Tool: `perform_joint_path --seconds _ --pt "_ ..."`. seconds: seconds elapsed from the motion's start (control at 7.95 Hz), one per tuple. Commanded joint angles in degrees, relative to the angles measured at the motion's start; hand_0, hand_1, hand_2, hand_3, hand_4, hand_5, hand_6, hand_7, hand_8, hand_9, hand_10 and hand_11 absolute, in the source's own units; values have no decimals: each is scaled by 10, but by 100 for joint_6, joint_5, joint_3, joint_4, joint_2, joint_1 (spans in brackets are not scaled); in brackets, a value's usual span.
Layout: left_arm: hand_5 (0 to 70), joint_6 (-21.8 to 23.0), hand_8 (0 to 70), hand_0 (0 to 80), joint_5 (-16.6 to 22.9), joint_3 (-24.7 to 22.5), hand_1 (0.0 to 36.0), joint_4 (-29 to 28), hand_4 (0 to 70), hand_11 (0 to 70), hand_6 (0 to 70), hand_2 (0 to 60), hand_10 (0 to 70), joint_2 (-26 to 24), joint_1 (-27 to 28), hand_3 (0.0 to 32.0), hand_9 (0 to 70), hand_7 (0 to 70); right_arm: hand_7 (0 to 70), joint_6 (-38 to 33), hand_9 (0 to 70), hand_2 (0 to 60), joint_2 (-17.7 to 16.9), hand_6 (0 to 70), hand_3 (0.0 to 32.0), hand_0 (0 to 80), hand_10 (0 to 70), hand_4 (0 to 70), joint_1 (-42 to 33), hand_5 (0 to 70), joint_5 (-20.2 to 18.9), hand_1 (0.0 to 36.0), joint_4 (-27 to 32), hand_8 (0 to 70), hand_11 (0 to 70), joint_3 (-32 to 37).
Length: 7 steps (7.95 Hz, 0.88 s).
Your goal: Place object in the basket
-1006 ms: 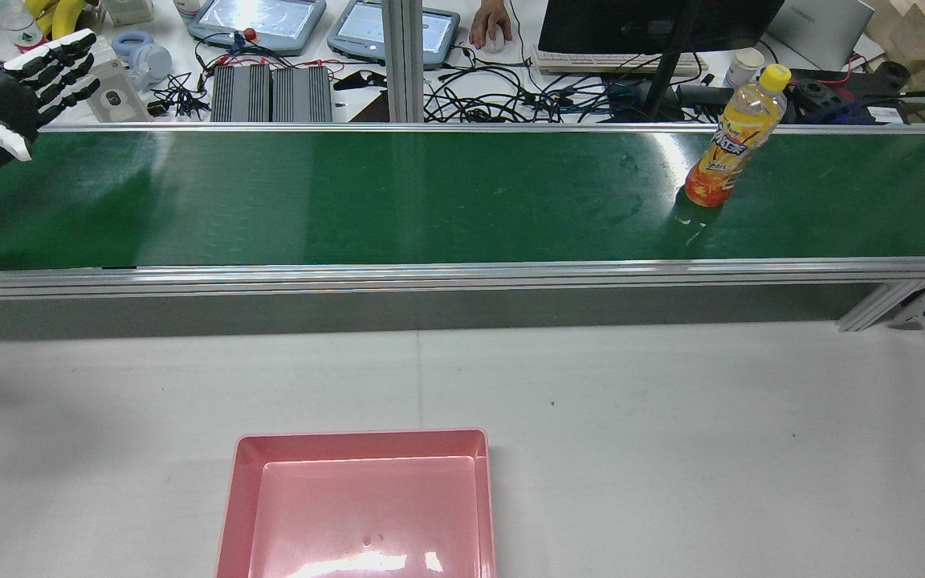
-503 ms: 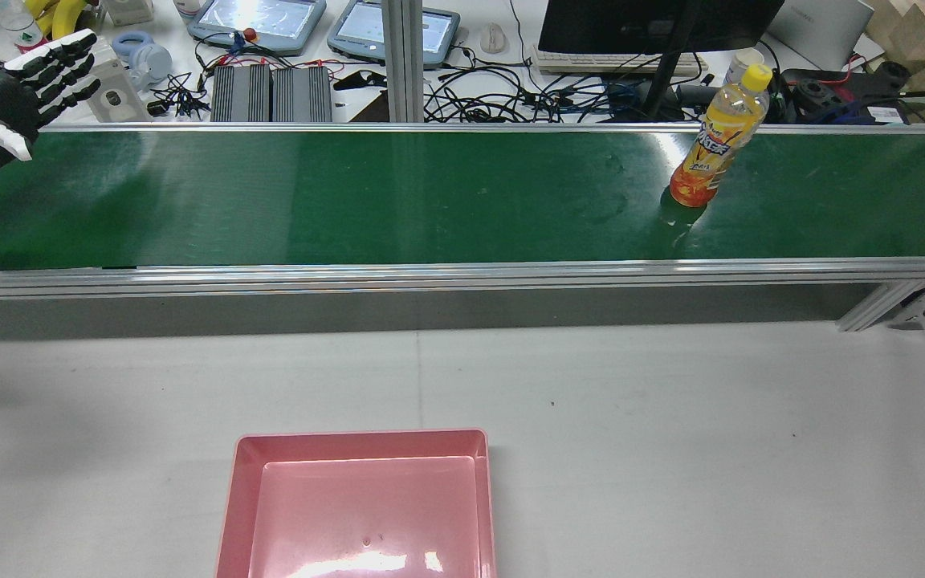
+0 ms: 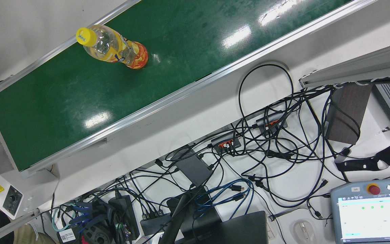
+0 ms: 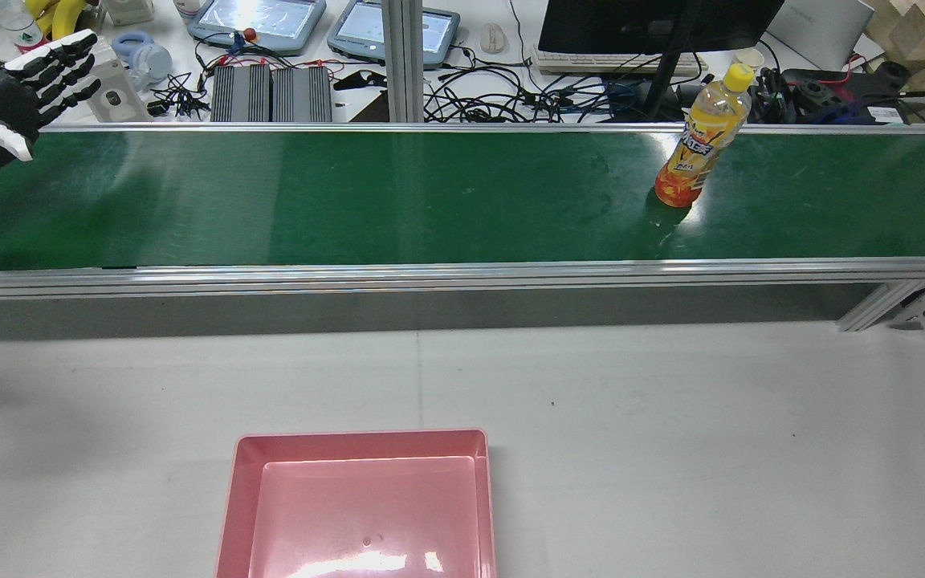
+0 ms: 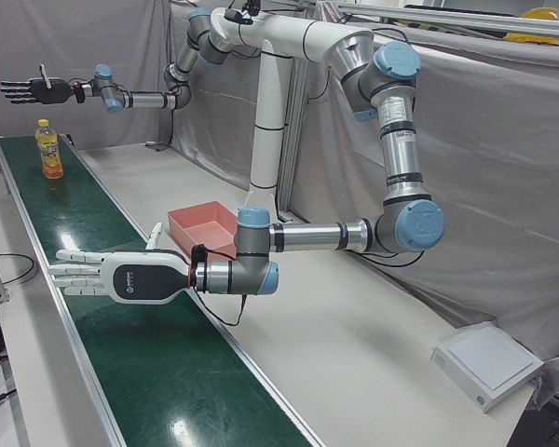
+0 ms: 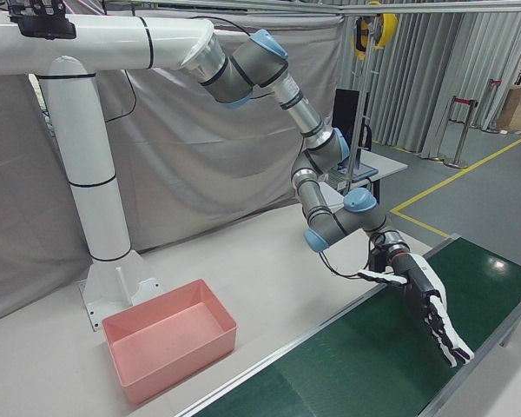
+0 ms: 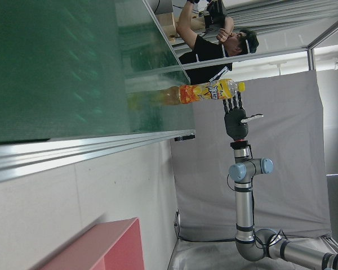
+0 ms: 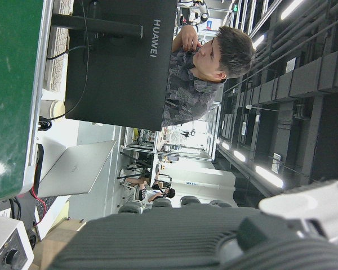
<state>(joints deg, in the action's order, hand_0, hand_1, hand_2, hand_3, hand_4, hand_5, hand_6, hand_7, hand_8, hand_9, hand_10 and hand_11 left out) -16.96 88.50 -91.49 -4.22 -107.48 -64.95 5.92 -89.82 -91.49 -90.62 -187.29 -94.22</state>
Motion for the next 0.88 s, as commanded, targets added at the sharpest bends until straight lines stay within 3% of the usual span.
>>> perform_joint_path --seconds 0.0,0.75 --pt "77 0 0 541 0 -9 14 0 95 58 0 0 31 -1 0 0 2 0 0 6 0 0 0 0 0 0 0 0 0 0 0 0 0 0 0 9" --pt "79 8 0 543 0 -9 14 0 95 59 0 0 32 -19 0 0 3 0 0 -3 0 0 0 0 0 0 0 0 0 0 0 0 0 0 0 9"
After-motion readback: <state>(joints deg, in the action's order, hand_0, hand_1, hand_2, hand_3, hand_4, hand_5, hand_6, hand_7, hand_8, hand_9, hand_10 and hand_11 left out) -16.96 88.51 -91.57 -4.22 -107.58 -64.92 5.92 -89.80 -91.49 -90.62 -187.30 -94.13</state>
